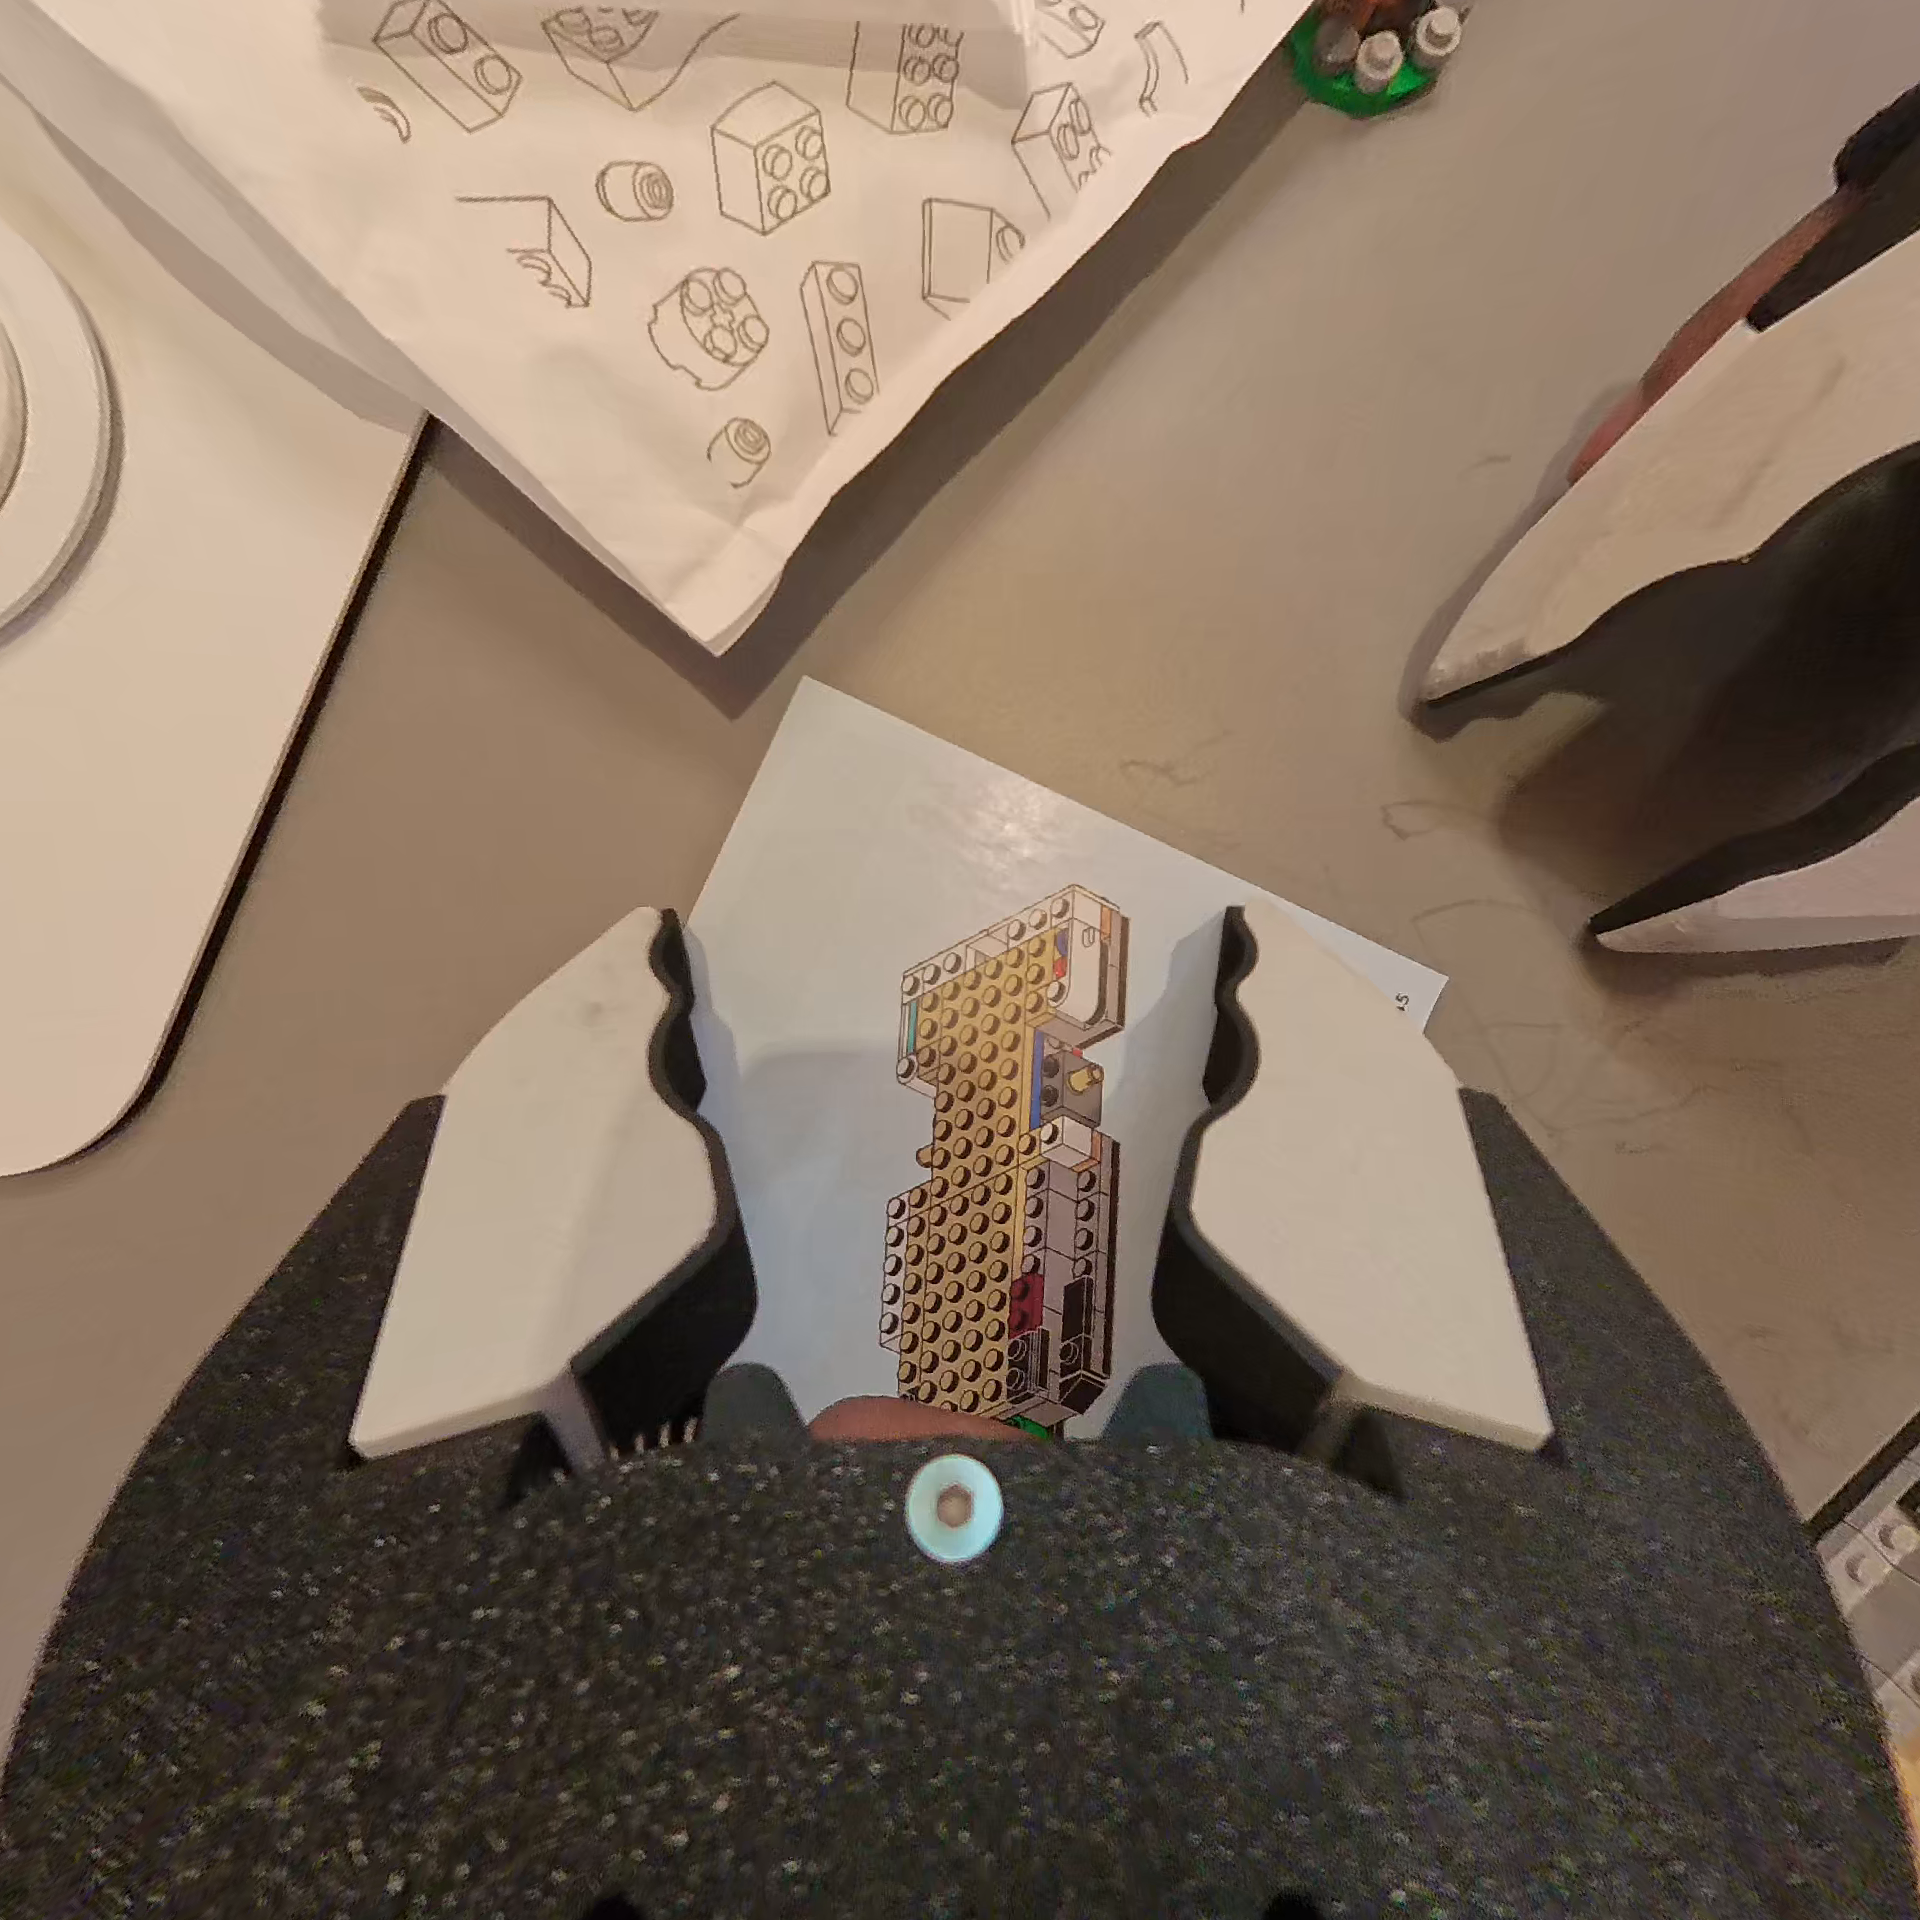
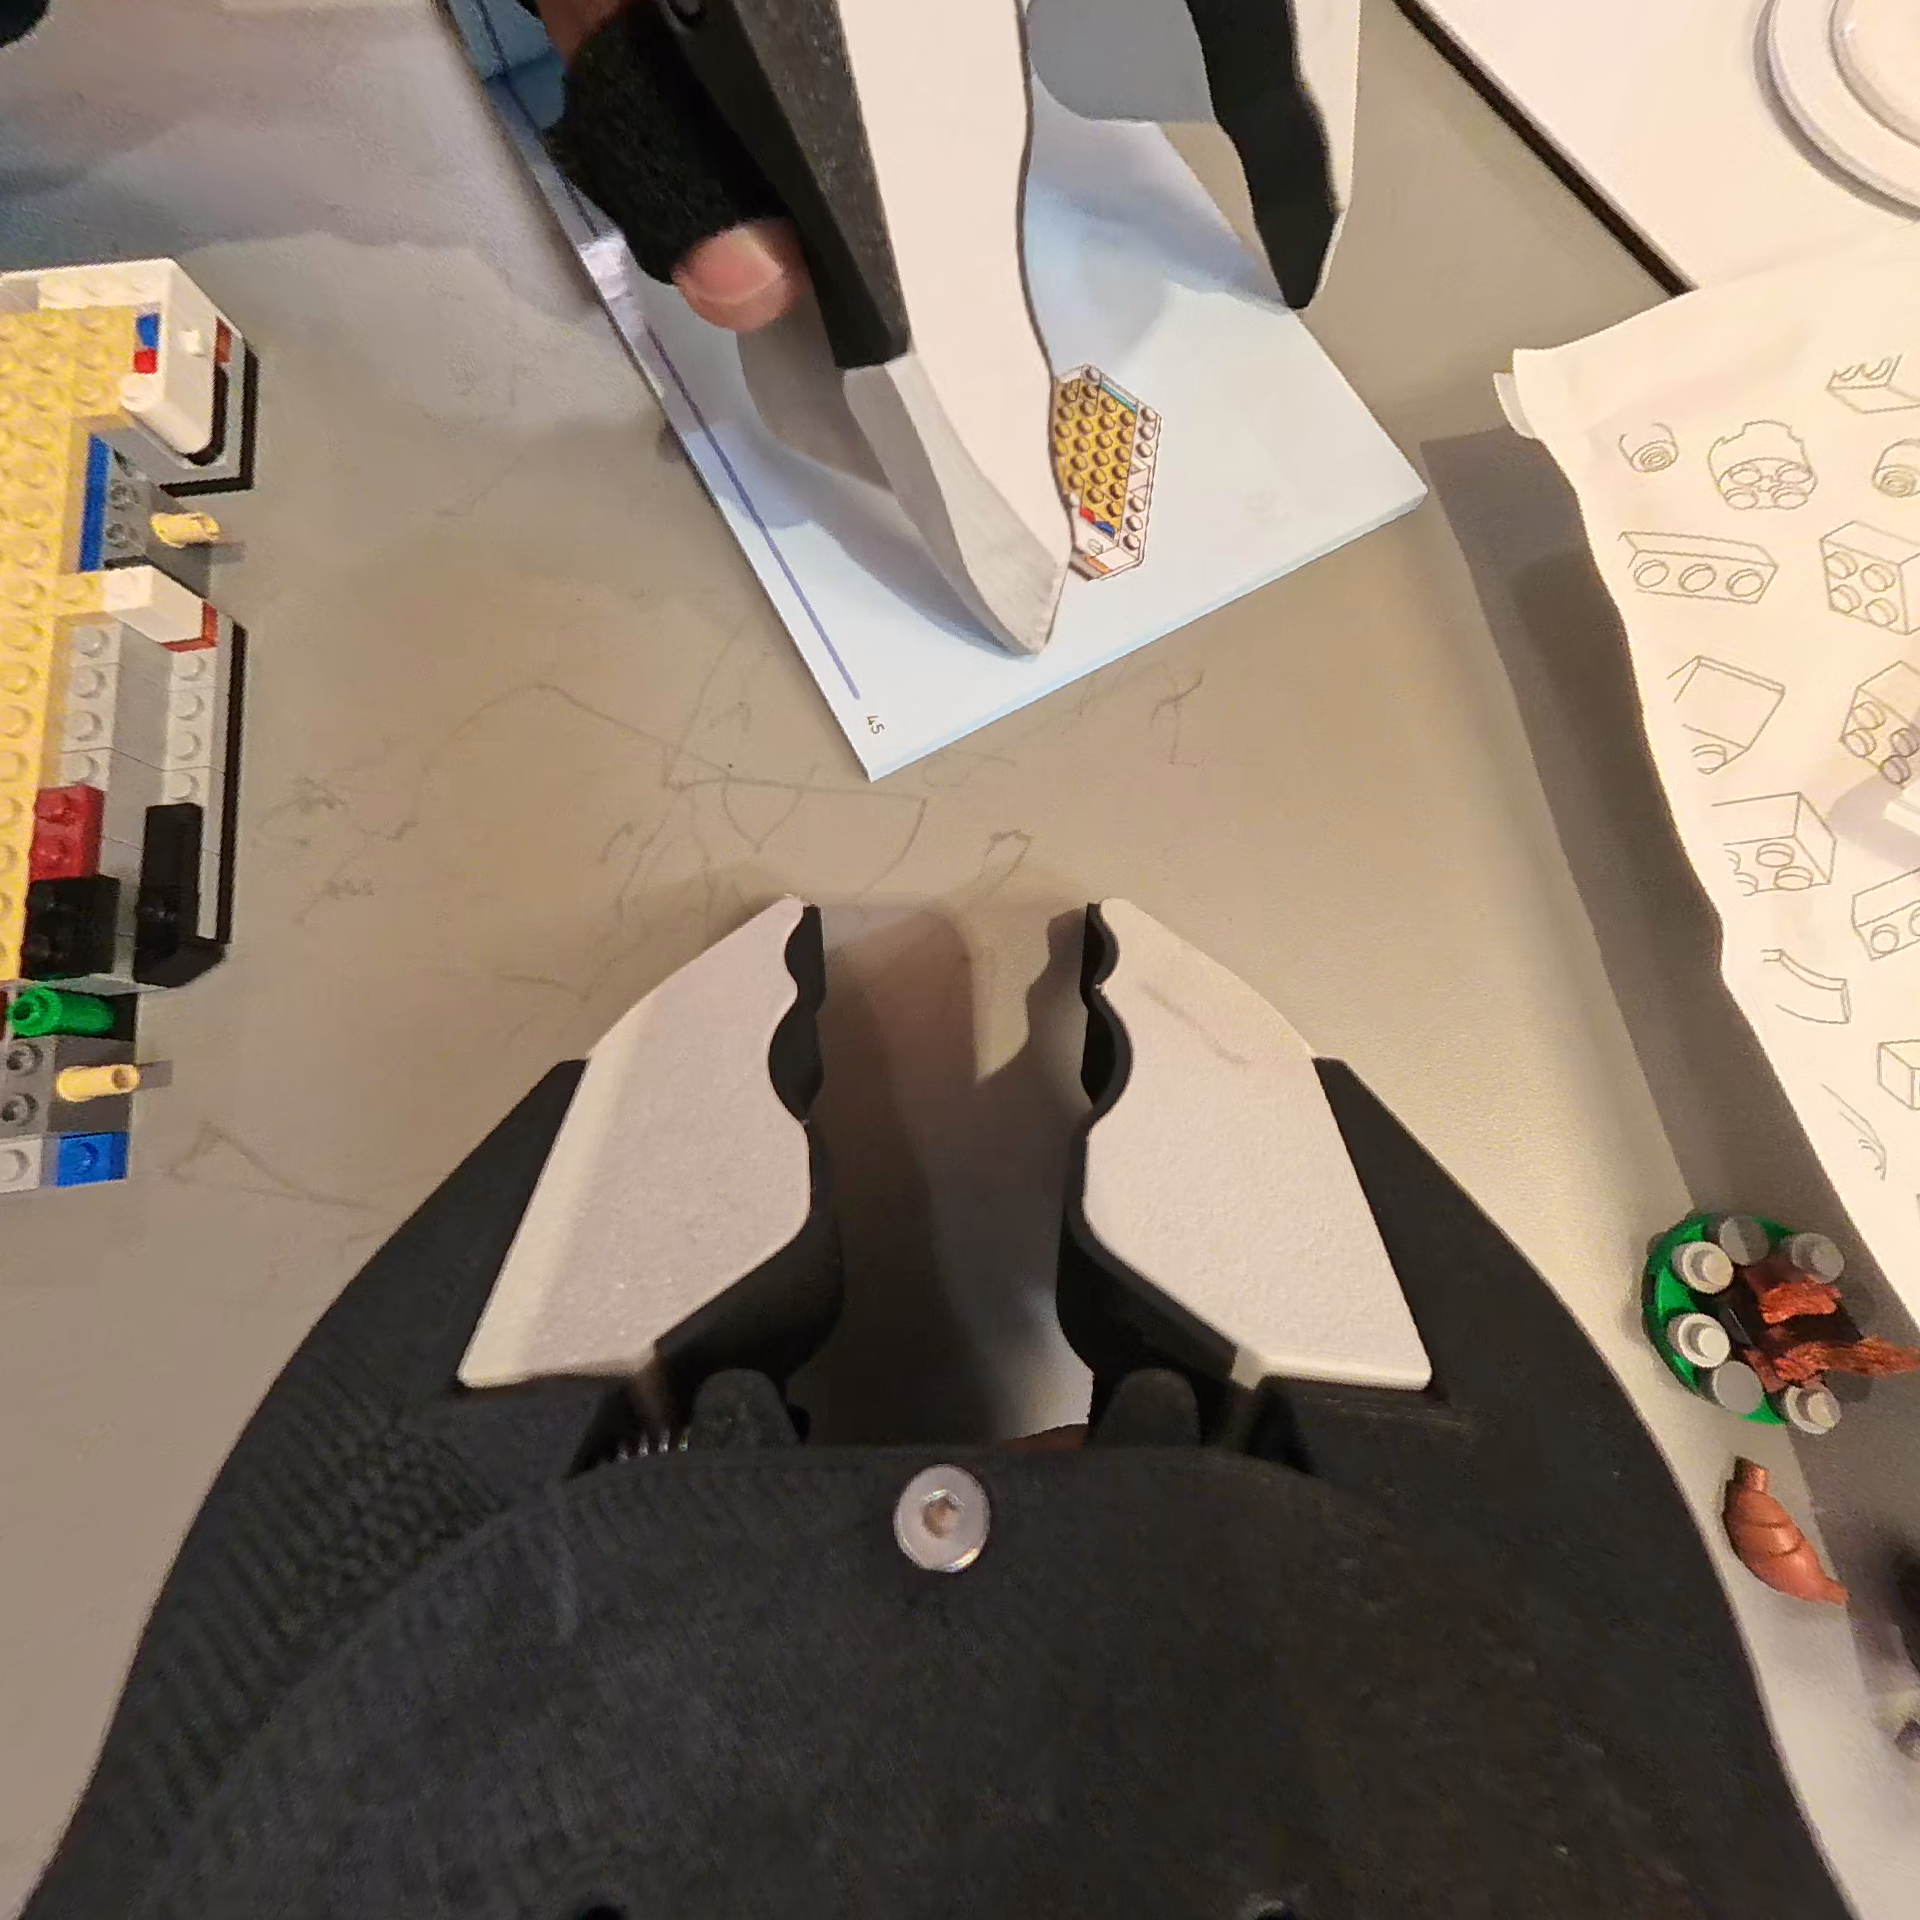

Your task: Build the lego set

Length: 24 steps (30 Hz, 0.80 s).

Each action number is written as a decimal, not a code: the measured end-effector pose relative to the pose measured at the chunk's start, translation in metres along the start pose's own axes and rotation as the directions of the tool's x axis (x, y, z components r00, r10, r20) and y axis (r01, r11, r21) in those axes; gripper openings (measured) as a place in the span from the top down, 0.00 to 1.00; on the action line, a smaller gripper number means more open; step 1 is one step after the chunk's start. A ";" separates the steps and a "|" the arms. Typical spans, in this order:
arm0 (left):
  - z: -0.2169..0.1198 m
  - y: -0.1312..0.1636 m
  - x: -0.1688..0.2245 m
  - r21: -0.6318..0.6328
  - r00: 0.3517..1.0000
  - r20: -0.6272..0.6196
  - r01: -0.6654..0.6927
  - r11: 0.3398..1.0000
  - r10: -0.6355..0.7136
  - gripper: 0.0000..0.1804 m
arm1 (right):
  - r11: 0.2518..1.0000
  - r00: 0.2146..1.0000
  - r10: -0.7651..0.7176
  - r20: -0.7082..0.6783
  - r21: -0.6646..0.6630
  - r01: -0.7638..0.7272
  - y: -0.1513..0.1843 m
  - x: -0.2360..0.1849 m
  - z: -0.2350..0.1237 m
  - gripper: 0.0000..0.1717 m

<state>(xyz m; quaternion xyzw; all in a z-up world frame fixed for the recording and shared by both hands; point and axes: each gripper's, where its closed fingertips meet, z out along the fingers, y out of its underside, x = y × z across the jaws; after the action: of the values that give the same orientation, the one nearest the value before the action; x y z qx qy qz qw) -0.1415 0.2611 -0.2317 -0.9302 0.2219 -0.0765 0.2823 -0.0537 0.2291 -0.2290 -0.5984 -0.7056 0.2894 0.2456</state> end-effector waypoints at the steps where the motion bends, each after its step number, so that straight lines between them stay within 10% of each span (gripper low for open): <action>1: 0.000 0.000 0.000 -0.001 1.000 0.001 -0.001 1.000 0.001 0.47 | 1.000 1.000 0.000 0.000 0.001 0.000 0.000 0.000 0.000 0.72; 24: -0.003 0.002 -0.004 0.002 1.000 -0.001 0.019 1.000 -0.019 0.49 | 1.000 1.000 -0.006 0.005 -0.008 0.006 0.001 -0.001 0.001 0.72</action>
<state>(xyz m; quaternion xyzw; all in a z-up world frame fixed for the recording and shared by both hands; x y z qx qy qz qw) -0.1462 0.2603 -0.2306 -0.9319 0.2132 -0.0797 0.2823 -0.0536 0.2280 -0.2303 -0.5966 -0.7091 0.2872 0.2424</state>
